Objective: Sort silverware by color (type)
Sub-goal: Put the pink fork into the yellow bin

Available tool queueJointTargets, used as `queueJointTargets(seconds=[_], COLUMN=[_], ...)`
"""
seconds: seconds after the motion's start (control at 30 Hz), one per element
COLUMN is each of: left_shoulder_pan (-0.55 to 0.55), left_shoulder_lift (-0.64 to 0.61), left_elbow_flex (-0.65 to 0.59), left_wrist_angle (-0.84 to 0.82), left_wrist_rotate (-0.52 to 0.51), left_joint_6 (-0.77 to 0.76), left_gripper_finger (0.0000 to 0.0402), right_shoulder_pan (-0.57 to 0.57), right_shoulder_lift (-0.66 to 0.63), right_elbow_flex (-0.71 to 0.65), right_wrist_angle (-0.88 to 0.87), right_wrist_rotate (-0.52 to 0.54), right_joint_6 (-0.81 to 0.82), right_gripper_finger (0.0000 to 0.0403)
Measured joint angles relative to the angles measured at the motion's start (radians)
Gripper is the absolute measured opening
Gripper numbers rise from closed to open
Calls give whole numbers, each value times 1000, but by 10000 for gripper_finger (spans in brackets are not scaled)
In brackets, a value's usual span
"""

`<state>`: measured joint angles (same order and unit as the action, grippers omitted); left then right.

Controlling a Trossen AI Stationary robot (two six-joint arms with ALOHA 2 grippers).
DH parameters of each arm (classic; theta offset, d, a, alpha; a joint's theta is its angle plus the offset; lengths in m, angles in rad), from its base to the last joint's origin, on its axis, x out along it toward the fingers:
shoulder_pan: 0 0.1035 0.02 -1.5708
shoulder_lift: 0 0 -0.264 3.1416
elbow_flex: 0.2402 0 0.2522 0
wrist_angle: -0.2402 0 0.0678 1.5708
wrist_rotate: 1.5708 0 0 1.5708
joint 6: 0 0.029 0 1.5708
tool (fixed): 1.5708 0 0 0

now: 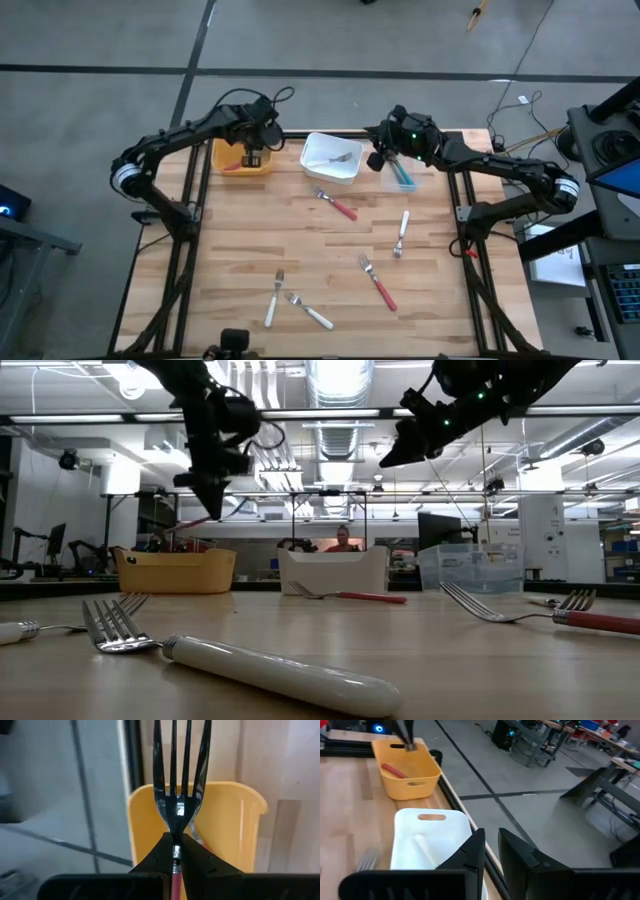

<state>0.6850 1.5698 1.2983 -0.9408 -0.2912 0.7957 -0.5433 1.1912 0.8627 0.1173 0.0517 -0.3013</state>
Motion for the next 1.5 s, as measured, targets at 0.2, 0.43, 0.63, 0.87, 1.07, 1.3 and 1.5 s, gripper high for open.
queueJointTargets(seconds=[0.2, 0.43, 0.63, 0.87, 1.07, 1.3, 1.5], left_shoulder_pan=[52, 140, 186, 195, 199, 199, 200], left_shoulder_lift=[53, 118, 160, 233, 282, 315, 342], left_elbow_flex=[-4, -5, -5, -5, -5, -5, -5], left_wrist_angle=[4, -35, -46, -47, -46, -43, -35], left_wrist_rotate=[48, 60, 80, 87, 87, 87, 83], left_joint_6=[1, -89, -148, -170, -181, -182, -185], left_gripper_finger=[1, 1, 1, 1, 2, 2, 7], right_shoulder_pan=[-21, -20, -20, -21, -21, -21, -21], right_shoulder_lift=[2, 4, 4, 4, 4, 4, 4], right_elbow_flex=[0, -5, -7, -7, -7, -7, -7], right_wrist_angle=[-1, -10, -13, -13, -13, -12, -13], right_wrist_rotate=[0, 0, 0, 0, 0, 0, 0], right_joint_6=[13, 9, -5, -5, -1, -2, -4], right_gripper_finger=[43, 43, 43, 43, 43, 43, 43])
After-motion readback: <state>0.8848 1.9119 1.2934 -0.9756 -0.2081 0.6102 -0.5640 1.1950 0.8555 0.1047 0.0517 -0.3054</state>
